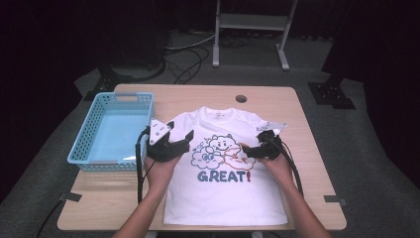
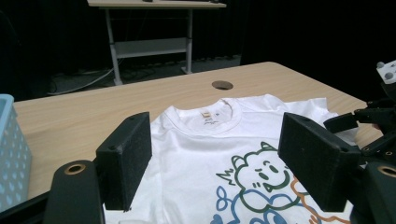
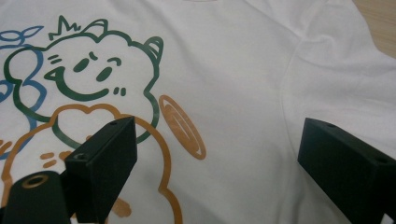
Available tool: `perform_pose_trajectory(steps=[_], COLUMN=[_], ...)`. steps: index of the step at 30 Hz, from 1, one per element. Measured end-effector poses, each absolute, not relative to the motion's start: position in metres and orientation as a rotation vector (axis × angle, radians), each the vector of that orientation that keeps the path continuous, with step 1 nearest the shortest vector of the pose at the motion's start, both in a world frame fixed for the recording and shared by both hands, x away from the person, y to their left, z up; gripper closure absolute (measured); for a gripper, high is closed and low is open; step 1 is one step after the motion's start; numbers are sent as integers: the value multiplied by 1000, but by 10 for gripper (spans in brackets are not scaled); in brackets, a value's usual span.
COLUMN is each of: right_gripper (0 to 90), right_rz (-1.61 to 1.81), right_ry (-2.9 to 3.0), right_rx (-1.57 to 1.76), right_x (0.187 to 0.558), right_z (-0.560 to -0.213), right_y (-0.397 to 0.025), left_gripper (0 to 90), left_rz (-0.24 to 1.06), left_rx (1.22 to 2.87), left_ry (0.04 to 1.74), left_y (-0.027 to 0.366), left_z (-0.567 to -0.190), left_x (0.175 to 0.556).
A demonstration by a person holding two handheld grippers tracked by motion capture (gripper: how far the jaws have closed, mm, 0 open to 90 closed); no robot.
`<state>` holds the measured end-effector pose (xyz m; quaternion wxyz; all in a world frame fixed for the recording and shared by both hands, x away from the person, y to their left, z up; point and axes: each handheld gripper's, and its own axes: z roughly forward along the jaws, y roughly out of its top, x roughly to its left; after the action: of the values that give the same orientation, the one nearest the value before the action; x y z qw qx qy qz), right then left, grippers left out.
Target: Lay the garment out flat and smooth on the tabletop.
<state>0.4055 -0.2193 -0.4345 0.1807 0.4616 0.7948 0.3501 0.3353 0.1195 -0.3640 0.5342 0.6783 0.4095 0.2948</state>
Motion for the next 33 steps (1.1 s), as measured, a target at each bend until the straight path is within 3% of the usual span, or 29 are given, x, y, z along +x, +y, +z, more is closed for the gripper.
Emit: perform_pose_trajectory(steps=[20,33], right_gripper=[138,97], right_rz=[938,1000], right_ry=[2173,2152], right_rx=[1373,1383], right_x=[424,397], right_z=[-442,-424], right_y=[-224,-248], left_gripper=[219,203], left_rz=[676,667], left_rx=[1627,1629], left_ry=[978,965], left_y=[114,124], left_z=[-369,-371], left_x=[345,328])
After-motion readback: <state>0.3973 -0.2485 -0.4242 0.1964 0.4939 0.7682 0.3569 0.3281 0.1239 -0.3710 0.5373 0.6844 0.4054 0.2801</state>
